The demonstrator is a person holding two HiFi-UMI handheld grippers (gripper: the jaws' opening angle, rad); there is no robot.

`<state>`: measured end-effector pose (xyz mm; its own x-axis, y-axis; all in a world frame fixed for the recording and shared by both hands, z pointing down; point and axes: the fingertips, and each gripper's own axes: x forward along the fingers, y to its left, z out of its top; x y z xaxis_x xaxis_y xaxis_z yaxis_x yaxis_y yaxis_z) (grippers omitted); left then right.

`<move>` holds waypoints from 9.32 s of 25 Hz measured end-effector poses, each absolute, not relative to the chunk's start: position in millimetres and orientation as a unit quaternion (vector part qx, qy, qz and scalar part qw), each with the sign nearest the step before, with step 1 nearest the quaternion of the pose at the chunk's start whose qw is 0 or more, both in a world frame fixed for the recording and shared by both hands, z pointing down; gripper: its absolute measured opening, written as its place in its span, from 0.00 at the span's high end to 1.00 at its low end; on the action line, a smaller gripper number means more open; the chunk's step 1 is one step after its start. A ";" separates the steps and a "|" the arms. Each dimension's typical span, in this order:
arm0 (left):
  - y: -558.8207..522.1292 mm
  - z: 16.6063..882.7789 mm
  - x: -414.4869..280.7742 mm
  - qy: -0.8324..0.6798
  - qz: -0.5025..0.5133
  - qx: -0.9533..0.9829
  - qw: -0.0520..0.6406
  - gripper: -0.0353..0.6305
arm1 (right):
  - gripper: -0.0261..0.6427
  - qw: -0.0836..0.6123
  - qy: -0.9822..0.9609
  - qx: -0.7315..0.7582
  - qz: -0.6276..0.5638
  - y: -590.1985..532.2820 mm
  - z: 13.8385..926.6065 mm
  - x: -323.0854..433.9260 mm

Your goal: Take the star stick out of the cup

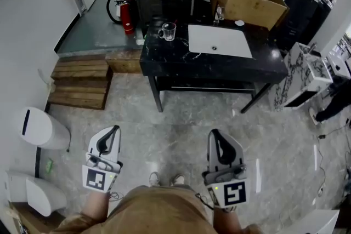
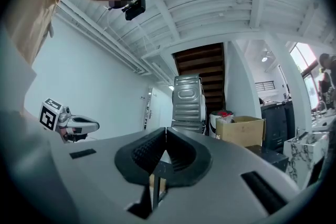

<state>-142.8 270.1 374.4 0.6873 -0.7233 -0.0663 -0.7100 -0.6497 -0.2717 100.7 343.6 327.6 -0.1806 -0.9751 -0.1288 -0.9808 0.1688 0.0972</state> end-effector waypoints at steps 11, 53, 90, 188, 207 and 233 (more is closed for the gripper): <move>285.3 363.9 -117.8 0.426 -0.007 -0.893 0.143 0.95 | 0.96 0.022 0.772 -0.631 0.073 361.3 331.5 150.9; 62.7 395.1 -151.6 0.410 0.001 -0.908 0.088 0.95 | 0.96 -0.008 0.781 -0.620 0.072 128.2 331.5 92.5; -68.3 379.0 -107.6 0.388 0.017 -0.916 0.105 0.95 | 0.96 0.012 0.775 -0.626 0.080 -15.1 306.5 114.6; -125.1 393.9 -93.0 0.481 -0.060 -0.869 0.099 0.95 | 0.82 -0.126 0.826 -0.549 0.040 -206.4 452.4 146.6; -129.2 392.5 -92.4 0.487 -0.055 -0.866 0.098 0.95 | 0.82 -0.138 0.825 -0.547 0.043 -225.5 465.0 150.5; -136.9 390.7 -96.6 0.497 -0.054 -0.861 0.093 0.95 | 0.81 -0.150 0.832 -0.534 0.033 -251.3 481.9 139.1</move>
